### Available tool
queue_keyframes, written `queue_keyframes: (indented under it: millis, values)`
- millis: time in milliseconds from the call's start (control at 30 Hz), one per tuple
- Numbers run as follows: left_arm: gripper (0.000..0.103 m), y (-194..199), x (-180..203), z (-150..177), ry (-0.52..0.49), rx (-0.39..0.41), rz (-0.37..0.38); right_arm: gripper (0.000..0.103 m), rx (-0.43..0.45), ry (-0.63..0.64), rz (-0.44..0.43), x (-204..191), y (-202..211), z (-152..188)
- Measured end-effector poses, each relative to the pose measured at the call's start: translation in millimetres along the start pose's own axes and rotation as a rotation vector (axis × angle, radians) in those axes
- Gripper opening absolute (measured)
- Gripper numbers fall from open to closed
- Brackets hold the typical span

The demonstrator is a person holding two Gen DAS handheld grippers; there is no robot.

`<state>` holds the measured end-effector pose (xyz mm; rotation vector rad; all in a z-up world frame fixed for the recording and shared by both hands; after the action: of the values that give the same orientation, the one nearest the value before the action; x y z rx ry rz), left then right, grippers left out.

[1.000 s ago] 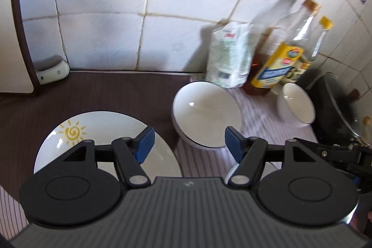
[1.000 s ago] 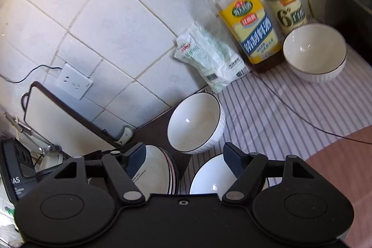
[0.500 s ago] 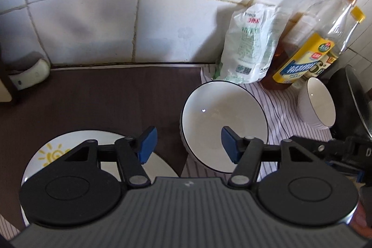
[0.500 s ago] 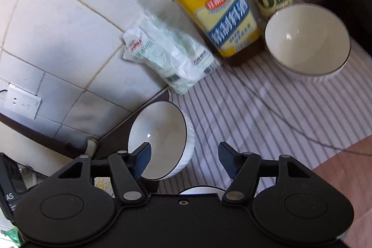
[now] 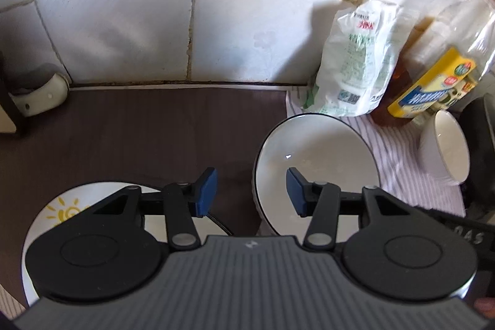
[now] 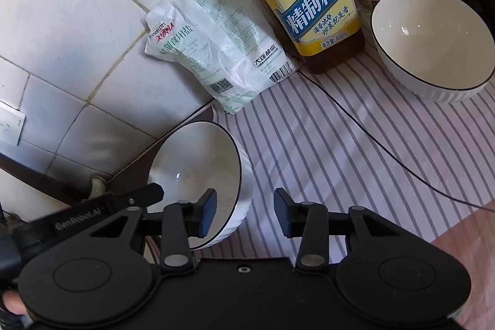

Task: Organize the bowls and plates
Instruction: 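Move both grippers to a second white bowl and grasp its rim, then lift the second bowl with both grippers and carry it over the first bowl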

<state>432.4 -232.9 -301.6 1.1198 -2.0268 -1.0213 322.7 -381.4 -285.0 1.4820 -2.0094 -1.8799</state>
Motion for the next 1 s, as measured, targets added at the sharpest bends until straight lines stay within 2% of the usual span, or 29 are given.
queue_keyframes:
  millis: [100, 167, 233, 333, 567, 700, 867, 1000]
  values:
    - [0.034, -4.2, 1.3, 0.8, -0.010, -0.007, -0.008, 0.030, -0.003, 0.024, -0.011, -3.9, -1.7, -3.3]
    - [0.024, -7.7, 2.8, 3.7, -0.014, -0.024, -0.005, 0.014, 0.008, 0.051, 0.007, -4.6, -3.6, -5.7]
    - [0.015, -12.5, 3.8, 7.7, -0.019, -0.047, -0.007, 0.009, 0.017, 0.075, 0.009, -7.2, -3.7, -6.3]
    - [0.007, -13.6, 6.4, 9.0, -0.008, -0.033, 0.010, 0.009, 0.020, 0.100, 0.018, -8.9, -4.6, -6.2]
    - [0.007, -12.2, 10.9, 13.0, 0.027, -0.029, -0.025, 0.015, -0.042, 0.071, 0.020, -3.8, -22.5, -7.4]
    - [0.007, -5.8, 13.1, 16.6, 0.065, -0.046, -0.031, 0.015, -0.021, 0.139, 0.045, -8.7, -22.8, -4.6]
    - [0.007, 38.1, 21.3, 16.9, 0.066, 0.047, -0.055, 0.014, -0.034, 0.080, -0.064, -10.2, -4.7, 0.7]
    - [0.008, 72.1, 32.7, 21.8, 0.049, 0.076, -0.064, 0.014, -0.002, 0.076, -0.123, -18.4, 25.6, 8.8]
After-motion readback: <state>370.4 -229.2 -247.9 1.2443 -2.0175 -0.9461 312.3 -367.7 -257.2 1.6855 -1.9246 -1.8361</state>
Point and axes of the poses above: each gripper's, at about its wrist camera, not at the fingertips, and y roughly against the way its jaws point, x to its right, z to its underside, the point moved 10 cm from there along -y, roughly the way its jaws point, and after that the axes turned 10 degrees about -y, right-handed, at the moved point
